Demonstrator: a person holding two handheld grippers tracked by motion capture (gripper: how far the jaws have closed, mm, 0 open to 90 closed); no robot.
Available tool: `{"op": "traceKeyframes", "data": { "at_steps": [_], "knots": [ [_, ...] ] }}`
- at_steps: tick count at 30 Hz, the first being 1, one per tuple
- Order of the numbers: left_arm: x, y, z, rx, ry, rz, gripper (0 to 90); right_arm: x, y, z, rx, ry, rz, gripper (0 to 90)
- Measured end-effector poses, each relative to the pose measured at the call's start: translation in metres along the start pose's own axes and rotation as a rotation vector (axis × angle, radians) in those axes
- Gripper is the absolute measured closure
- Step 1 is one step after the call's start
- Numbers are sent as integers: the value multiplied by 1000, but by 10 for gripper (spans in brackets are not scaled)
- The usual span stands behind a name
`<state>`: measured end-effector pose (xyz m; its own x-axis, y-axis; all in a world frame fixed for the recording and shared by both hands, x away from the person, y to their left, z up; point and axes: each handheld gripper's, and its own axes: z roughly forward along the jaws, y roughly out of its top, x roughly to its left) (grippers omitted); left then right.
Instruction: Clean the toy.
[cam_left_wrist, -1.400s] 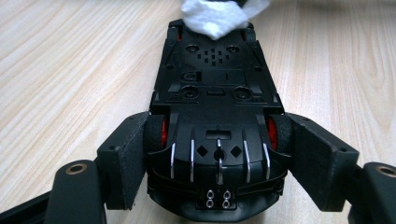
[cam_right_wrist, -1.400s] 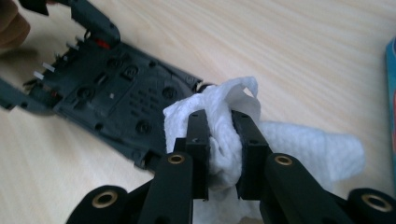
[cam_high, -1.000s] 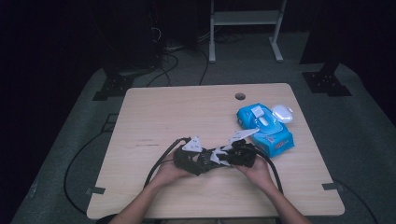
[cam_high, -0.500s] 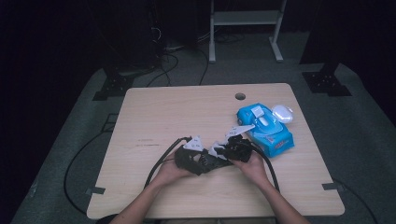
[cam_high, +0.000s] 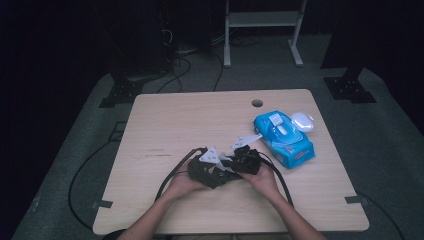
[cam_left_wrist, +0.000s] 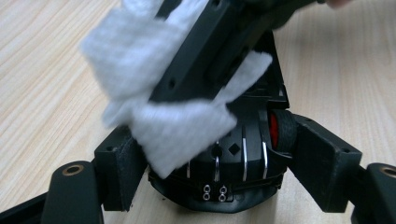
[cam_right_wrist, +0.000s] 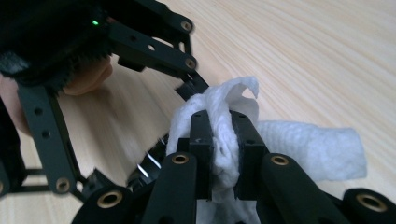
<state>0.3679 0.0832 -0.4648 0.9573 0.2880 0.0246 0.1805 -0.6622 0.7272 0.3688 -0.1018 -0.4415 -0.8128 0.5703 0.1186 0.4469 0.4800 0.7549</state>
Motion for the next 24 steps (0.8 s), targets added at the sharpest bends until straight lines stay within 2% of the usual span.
{"op": "traceKeyframes", "data": {
  "at_steps": [2,4,7,10,12,16,18,20,21,23,24],
  "knots": [
    [2,-1,-1,-11,-5,-16,248,1,1,2,2,-8,-17,801],
    [4,-1,-2,-28,-9,-30,249,-5,-1,0,-8,-18,2,801],
    [2,0,-1,-22,4,-14,249,-13,-3,-3,-18,-14,35,801],
    [1,0,1,-13,5,-8,249,-8,-2,-2,-2,-23,5,800],
    [1,0,0,-17,5,-10,249,-12,-3,-4,-2,-19,10,801],
    [2,0,-1,-17,1,-14,249,-29,-12,-16,18,-94,33,800],
    [3,0,-1,-14,0,-10,249,-35,-15,-20,19,-98,64,801],
    [2,0,-1,-8,6,-2,250,-33,-15,-20,16,-98,59,801],
    [2,1,0,-10,10,-2,249,-30,-14,-18,7,-83,62,800],
    [1,1,1,-5,16,1,249,-24,-10,-10,-19,-18,76,800],
    [1,0,1,-2,21,-2,249,-19,-7,-5,-28,-7,62,800]
  ]
}}
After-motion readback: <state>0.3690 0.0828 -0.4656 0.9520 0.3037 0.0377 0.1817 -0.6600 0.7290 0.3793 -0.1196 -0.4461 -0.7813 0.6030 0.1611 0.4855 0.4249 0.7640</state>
